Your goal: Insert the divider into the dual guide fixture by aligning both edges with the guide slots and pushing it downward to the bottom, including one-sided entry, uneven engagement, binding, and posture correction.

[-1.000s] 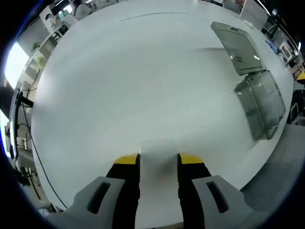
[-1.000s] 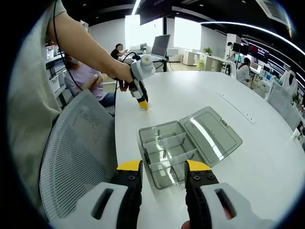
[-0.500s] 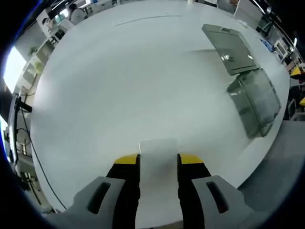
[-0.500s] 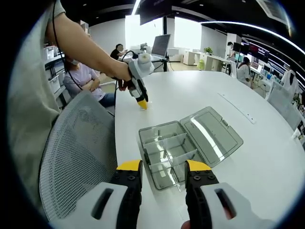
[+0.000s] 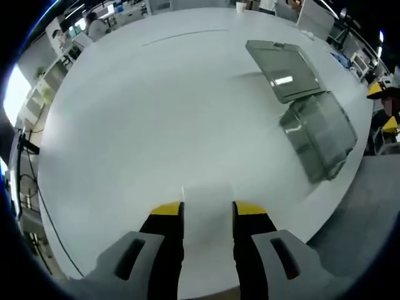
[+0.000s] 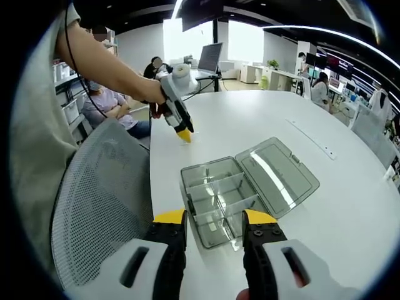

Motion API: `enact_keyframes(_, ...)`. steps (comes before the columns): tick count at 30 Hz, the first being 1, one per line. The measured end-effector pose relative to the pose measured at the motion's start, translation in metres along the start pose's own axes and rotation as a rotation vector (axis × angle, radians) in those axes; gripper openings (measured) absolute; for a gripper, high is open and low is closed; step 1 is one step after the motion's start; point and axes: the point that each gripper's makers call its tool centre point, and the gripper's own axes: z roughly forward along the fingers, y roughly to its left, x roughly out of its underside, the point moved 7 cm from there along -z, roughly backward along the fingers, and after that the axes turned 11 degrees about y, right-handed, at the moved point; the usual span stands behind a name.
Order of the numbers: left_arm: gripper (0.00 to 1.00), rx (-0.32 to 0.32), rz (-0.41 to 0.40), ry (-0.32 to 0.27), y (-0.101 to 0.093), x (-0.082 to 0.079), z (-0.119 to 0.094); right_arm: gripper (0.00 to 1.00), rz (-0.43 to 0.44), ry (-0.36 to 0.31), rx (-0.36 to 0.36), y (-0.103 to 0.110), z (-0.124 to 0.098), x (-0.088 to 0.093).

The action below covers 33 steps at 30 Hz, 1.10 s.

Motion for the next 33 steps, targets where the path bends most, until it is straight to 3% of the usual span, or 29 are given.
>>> enact_keyframes(10, 0.28, 0.033, 0.007, -0.078, -0.014, -0.009, -0.012, 0.31, -0.009, 0.005, -0.005, -0.002, 0.002, -0.005)
enact_keyframes(23, 0.28, 0.083, 0.048, -0.233, -0.045, -0.021, -0.040, 0.31, 0.027, -0.006, -0.011, -0.007, 0.002, -0.012)
enact_keyframes(33, 0.28, 0.089, 0.147, -0.354, -0.075, -0.031, -0.063, 0.29, 0.083, -0.020, -0.006, -0.017, -0.002, -0.021)
